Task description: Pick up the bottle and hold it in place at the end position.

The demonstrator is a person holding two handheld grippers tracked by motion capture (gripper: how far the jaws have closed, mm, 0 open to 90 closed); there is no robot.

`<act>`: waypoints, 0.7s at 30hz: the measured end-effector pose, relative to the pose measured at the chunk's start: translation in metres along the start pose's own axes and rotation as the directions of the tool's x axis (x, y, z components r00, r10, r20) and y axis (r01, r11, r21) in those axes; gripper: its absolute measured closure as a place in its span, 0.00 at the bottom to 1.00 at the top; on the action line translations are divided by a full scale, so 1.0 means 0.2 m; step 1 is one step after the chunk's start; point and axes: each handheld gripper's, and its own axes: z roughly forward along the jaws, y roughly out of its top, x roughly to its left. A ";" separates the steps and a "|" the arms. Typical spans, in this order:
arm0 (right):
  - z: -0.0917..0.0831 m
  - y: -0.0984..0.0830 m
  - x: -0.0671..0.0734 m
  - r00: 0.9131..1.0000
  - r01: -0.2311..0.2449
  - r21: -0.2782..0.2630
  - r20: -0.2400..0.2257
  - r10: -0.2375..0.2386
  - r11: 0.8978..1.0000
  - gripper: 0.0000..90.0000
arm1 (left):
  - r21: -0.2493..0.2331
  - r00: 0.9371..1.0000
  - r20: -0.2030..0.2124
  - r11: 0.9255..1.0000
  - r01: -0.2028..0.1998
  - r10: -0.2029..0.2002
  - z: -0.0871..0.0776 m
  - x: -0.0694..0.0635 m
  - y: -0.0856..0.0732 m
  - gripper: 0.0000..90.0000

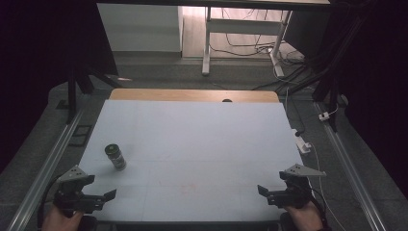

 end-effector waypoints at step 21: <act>0.01 0.00 0.01 1.000 0.016 0.012 -0.001 -0.016 1.000 0.00 | 0.015 1.000 0.010 1.000 0.004 -0.004 0.01 0.01 0.01 0.00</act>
